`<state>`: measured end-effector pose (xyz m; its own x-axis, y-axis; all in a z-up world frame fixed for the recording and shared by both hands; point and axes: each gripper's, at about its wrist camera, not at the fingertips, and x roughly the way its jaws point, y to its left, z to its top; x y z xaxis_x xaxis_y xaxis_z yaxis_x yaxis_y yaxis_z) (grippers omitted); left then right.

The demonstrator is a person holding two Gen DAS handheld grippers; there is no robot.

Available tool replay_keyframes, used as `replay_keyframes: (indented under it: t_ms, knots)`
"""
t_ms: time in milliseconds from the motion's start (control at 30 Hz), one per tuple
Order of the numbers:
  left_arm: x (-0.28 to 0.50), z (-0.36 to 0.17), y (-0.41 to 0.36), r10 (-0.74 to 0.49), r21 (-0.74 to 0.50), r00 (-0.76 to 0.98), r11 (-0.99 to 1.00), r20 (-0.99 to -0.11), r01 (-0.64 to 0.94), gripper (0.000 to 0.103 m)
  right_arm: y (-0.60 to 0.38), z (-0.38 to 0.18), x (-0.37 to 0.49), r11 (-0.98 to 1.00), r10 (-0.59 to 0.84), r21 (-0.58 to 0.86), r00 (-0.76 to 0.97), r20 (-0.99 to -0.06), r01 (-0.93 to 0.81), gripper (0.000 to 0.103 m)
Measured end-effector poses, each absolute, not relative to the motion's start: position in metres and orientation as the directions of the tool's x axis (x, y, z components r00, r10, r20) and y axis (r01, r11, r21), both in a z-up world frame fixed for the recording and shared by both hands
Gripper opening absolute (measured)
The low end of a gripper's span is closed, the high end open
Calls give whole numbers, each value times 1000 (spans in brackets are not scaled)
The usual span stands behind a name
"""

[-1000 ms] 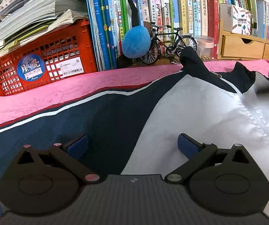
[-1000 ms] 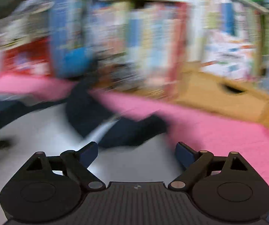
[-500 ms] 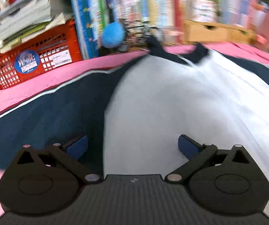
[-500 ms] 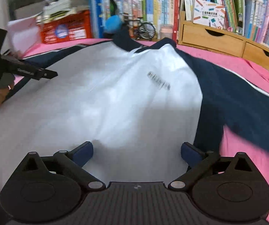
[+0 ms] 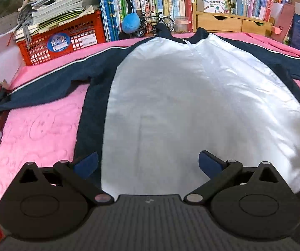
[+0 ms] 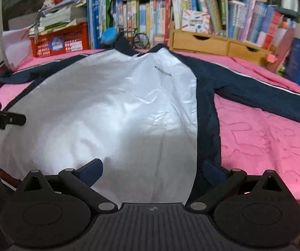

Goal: Fold clothes

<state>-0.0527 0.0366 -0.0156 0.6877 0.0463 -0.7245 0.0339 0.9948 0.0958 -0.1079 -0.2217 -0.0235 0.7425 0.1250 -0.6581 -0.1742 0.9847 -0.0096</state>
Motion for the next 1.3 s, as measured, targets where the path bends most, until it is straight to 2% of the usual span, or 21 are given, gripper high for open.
replay_keyframes:
  t_ms: [233, 400, 533, 1300]
  knots:
    - [-91, -10, 25, 48, 74, 662, 997, -748, 11, 103, -220, -10, -148, 996, 73, 11, 745, -663, -87, 103]
    - [-115, -7, 23, 18, 44, 649, 999, -760, 24, 103, -216, -3, -179, 993, 67, -26, 739, -670, -113, 103]
    - [-128, -3, 16, 31, 69, 659, 997, -752, 32, 103, -211, 2, -197, 990, 61, -54, 749, -660, -129, 103]
    - [-137, -8, -6, 33, 114, 657, 990, -753, 81, 103, -203, 9, -209, 986, 65, -77, 757, -650, -150, 103]
